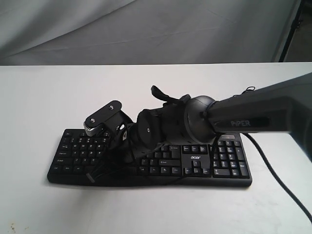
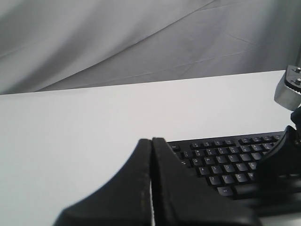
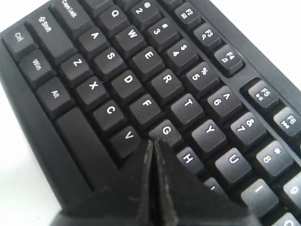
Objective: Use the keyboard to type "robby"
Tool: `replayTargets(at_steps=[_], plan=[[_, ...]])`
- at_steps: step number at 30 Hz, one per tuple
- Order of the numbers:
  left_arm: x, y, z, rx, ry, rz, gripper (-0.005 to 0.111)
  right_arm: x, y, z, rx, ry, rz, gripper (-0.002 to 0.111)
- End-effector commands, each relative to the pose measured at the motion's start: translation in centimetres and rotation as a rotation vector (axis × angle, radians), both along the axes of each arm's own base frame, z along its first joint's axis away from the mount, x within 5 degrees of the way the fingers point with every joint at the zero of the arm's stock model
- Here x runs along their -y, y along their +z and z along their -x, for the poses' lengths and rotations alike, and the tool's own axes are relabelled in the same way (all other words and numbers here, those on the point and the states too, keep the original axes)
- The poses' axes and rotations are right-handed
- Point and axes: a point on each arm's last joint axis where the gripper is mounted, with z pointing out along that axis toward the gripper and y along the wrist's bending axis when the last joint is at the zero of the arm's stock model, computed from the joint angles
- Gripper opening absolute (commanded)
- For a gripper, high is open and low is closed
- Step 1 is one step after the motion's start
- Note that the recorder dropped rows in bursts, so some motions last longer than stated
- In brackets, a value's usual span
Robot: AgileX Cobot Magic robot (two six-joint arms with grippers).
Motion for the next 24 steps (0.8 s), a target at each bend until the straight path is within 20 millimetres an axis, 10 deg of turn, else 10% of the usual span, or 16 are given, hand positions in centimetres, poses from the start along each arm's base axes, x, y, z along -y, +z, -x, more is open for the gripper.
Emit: replayTargets(at_steps=[1,24], plan=[[0.0,-0.1,0.0,0.007,-0.006,-0.001,0.000,0.0,0.5,-0.3,0.027,0.007,-0.004,0.000],[0.0,-0.1,0.0,0.007,-0.006,-0.001,0.000,0.0,0.0,-0.3,0.034,0.014,0.004,0.000]])
